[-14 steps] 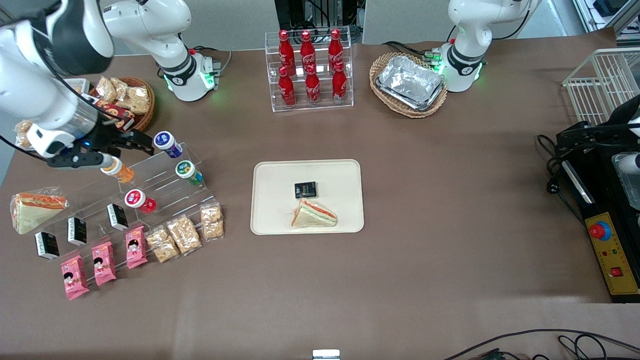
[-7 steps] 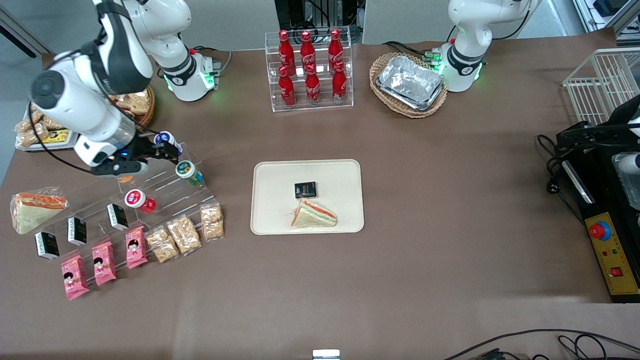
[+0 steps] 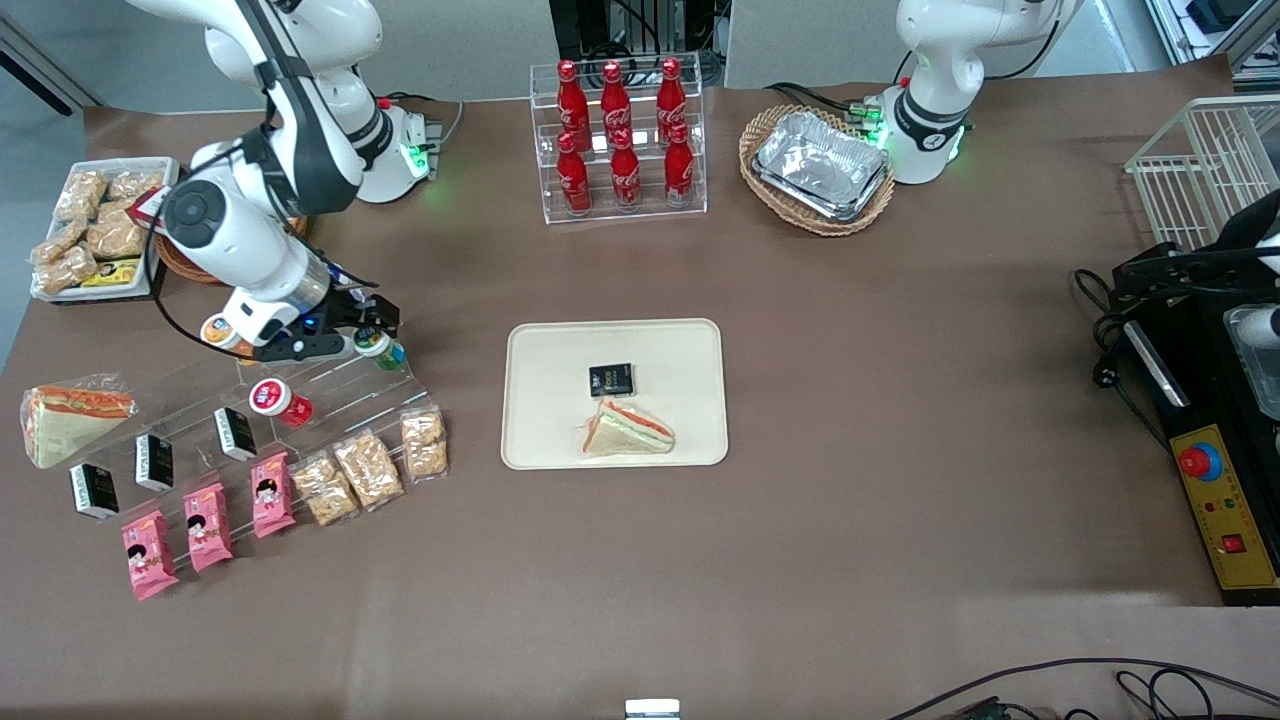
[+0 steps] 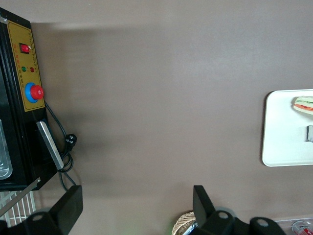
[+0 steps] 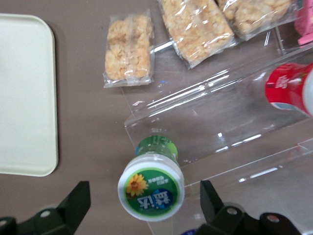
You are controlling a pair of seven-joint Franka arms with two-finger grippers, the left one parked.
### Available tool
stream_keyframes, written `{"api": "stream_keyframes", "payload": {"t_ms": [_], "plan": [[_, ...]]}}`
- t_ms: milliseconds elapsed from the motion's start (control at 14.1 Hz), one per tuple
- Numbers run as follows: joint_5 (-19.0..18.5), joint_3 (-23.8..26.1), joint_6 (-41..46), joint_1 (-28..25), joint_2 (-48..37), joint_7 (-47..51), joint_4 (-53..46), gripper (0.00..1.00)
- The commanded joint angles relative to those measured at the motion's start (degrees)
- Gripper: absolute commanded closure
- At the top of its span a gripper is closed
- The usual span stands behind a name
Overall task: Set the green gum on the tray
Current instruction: 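Lower the right gripper and close it on the green gum bottle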
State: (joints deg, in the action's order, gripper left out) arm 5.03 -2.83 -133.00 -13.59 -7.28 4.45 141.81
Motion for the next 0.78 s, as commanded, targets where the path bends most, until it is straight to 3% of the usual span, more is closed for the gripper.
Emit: {"api": "stream_keyframes", "payload": {"t_ms": [0,213,496,567,709], "plan": [[0.24,-0.16,-2.61,-0.73,0.51,0.56,1.28,0.00],[0.24,-0.16,-4.36,-0.82,1.13,0.47,2.50,0.03],[0.15,-0.16,-4.90,-0.82,1.92,0.30,2.77,0.50],[0.15,-0.16,-4.90,-0.82,1.92,-0.14,2.77,0.58],[0.15,-0.25,-4.46,-0.47,2.09,-1.54,2.34,0.60]]}}
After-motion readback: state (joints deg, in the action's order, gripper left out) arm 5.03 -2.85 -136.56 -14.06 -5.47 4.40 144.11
